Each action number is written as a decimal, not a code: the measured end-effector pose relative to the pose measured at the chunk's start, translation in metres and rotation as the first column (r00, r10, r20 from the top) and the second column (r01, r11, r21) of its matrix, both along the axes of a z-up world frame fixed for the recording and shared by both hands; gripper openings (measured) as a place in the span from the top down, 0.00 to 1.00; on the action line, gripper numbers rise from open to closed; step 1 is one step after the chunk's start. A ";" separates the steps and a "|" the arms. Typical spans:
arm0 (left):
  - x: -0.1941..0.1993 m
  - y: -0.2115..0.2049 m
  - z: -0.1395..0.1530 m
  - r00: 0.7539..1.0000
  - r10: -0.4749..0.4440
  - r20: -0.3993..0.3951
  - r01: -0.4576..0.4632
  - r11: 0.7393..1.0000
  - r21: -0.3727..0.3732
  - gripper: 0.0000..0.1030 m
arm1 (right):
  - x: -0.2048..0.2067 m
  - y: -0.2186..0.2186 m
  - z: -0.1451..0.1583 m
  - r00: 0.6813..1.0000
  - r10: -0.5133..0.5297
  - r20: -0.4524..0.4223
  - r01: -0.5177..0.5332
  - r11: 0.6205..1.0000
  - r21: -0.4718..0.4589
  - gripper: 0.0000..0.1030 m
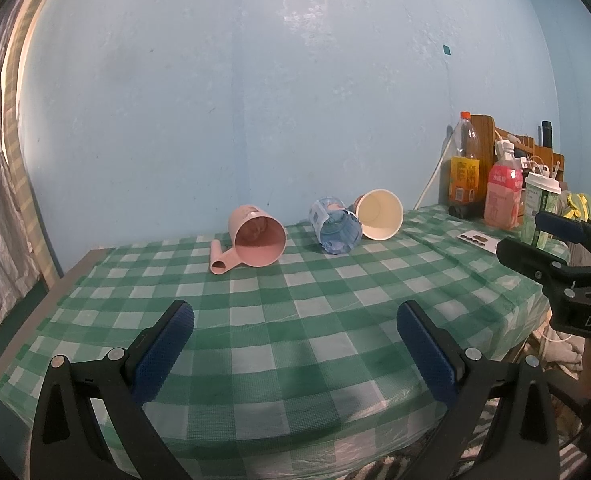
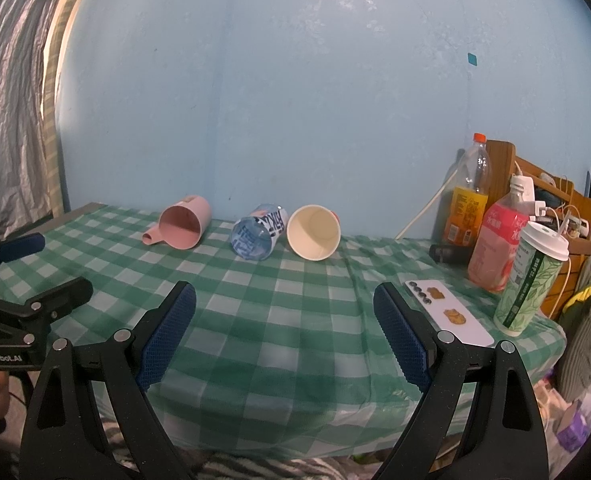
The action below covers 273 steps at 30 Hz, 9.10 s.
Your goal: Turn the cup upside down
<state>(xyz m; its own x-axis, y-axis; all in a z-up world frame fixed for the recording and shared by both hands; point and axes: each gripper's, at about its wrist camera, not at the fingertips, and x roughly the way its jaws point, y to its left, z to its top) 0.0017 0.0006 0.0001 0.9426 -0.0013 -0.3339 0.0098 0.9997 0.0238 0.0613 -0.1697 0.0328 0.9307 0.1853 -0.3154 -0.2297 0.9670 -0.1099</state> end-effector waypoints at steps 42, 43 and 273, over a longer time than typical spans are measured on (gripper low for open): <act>0.002 0.001 -0.004 1.000 0.001 -0.014 -0.001 1.000 0.007 0.00 | 0.000 0.005 -0.002 1.000 0.004 -0.010 -0.004 1.000 -0.008 0.13; 0.002 0.001 -0.004 1.000 0.000 -0.015 0.000 1.000 0.008 0.00 | 0.001 0.004 -0.002 1.000 0.004 -0.010 -0.004 1.000 -0.007 0.13; 0.156 0.020 0.012 0.889 0.025 -0.458 -0.070 0.994 -0.080 0.13 | 0.185 0.080 0.019 0.856 0.025 -0.517 -0.118 0.982 -0.148 0.27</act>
<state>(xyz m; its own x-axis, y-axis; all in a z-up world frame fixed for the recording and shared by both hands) 0.1578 0.0207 0.0116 0.6865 -0.0116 -0.7270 -0.0501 0.9967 -0.0633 0.2459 -0.0901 0.0520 0.6159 0.1456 -0.7742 -0.3660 0.9232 -0.1175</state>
